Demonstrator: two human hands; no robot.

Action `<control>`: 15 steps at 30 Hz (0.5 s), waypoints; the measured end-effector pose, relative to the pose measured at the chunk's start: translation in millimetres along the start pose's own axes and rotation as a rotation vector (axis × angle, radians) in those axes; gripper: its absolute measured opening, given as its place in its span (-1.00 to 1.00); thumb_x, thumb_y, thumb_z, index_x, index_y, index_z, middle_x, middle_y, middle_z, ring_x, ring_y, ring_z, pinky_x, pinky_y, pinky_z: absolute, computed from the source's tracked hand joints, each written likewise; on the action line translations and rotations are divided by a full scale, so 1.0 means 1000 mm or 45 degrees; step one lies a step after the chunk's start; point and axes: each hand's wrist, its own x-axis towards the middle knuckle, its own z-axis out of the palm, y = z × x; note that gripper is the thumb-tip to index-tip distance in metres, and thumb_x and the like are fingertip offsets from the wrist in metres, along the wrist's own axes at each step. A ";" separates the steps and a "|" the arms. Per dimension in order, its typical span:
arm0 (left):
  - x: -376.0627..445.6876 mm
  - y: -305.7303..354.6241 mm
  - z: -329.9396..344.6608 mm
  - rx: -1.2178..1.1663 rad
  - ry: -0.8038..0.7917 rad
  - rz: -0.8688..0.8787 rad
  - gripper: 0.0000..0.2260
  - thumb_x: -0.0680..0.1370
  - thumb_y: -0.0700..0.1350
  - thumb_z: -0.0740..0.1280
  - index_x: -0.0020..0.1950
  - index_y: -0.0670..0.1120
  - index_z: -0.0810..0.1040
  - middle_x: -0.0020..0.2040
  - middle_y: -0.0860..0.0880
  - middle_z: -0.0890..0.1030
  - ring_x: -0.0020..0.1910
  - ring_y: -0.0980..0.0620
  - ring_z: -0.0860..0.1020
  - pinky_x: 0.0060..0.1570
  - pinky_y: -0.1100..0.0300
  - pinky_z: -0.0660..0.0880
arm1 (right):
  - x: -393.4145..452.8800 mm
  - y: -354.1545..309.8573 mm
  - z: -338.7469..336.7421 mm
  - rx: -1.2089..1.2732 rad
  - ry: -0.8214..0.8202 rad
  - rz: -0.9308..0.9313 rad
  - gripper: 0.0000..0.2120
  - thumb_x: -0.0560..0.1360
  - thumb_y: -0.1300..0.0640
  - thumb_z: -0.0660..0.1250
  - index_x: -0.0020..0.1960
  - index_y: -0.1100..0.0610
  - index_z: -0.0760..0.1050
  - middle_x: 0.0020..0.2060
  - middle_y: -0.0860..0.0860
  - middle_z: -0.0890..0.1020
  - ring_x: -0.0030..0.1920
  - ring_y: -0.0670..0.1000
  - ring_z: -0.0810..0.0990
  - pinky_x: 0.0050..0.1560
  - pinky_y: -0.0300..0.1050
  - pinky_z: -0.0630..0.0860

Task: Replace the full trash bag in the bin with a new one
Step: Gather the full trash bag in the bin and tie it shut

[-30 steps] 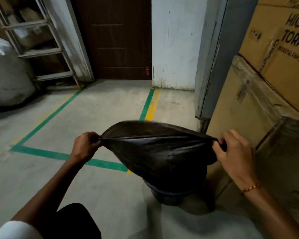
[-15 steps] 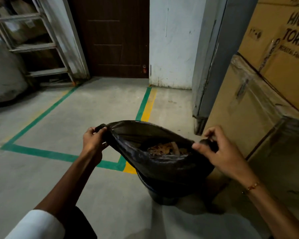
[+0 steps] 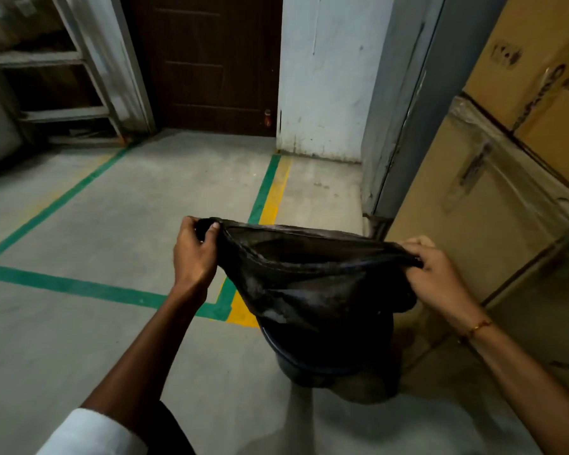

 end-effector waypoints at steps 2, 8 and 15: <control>-0.007 0.008 0.010 -0.170 -0.105 -0.036 -0.90 0.63 -0.11 0.23 -0.07 -0.06 0.38 -0.22 -0.04 0.50 -0.29 -0.02 0.46 -0.46 0.24 0.40 | 0.003 0.001 0.013 0.464 0.028 0.232 -0.70 0.53 0.41 0.20 0.00 0.12 0.63 -0.11 0.05 0.64 -0.06 0.04 0.60 -0.01 -0.11 0.49; -0.025 0.023 0.022 -0.193 -0.367 0.021 -0.92 0.66 -0.11 0.18 0.04 -0.11 0.39 -0.21 -0.02 0.47 -0.35 0.12 0.40 -0.48 0.38 0.36 | 0.006 0.009 0.020 0.743 0.126 0.432 -0.76 0.60 0.29 0.18 0.02 0.11 0.62 0.00 0.10 0.70 0.04 0.07 0.67 0.12 0.04 0.56; -0.044 0.026 -0.002 0.666 -0.988 0.385 -0.40 0.34 0.48 0.17 0.16 0.09 0.47 -0.03 0.02 0.64 -0.02 0.00 0.59 0.01 0.04 0.52 | 0.021 0.025 0.026 0.570 0.178 0.373 -0.84 0.55 0.32 0.19 0.04 0.33 0.52 -0.12 0.18 0.60 -0.10 0.07 0.54 -0.09 -0.05 0.43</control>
